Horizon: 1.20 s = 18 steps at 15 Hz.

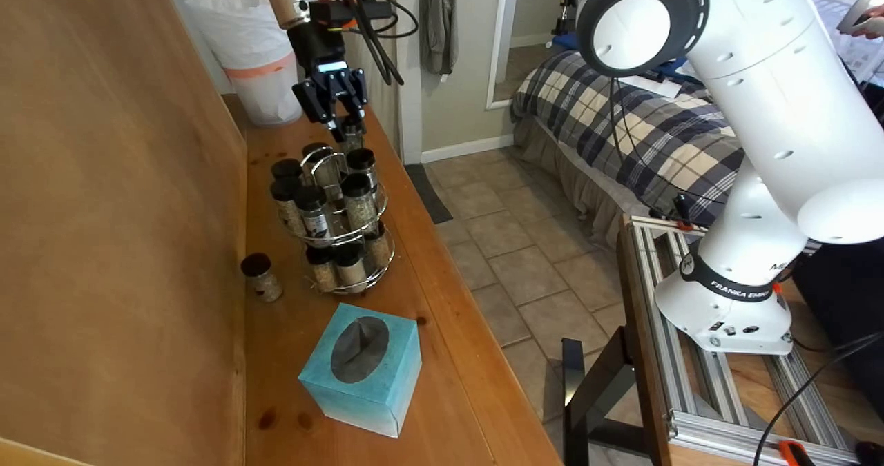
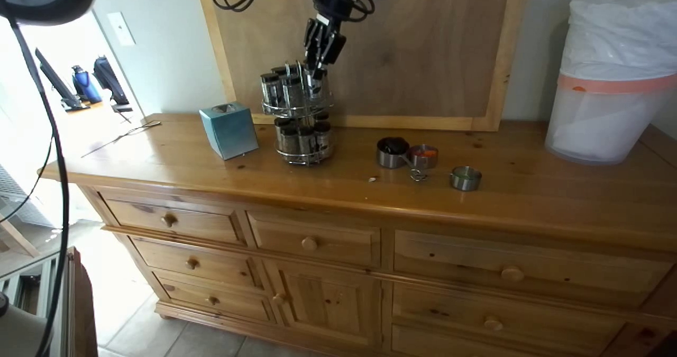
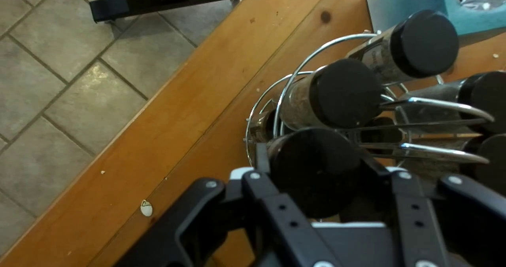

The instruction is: Pick up the container on the right and put it on the empty slot of the seasoning rack

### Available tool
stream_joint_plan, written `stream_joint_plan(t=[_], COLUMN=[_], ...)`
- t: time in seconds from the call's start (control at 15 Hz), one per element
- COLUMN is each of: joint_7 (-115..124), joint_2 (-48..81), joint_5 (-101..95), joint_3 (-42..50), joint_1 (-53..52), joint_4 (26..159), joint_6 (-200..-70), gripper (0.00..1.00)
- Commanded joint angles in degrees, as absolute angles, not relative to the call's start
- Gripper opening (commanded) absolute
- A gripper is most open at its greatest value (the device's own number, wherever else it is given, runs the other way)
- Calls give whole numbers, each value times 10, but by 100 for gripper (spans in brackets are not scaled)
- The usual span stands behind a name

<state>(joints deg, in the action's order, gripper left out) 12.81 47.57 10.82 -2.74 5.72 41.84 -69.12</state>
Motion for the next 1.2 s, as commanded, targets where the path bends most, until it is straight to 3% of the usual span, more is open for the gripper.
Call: stream_joint_plan(t=[0.0,1.13], joint_7=[118,40], joint_2=[469,490], joint_5=[112,110], joint_3=[-34,-46], joint_1=[58,55], joint_4=[421,409], joint_6=[-676,-671], gripper=[26,26])
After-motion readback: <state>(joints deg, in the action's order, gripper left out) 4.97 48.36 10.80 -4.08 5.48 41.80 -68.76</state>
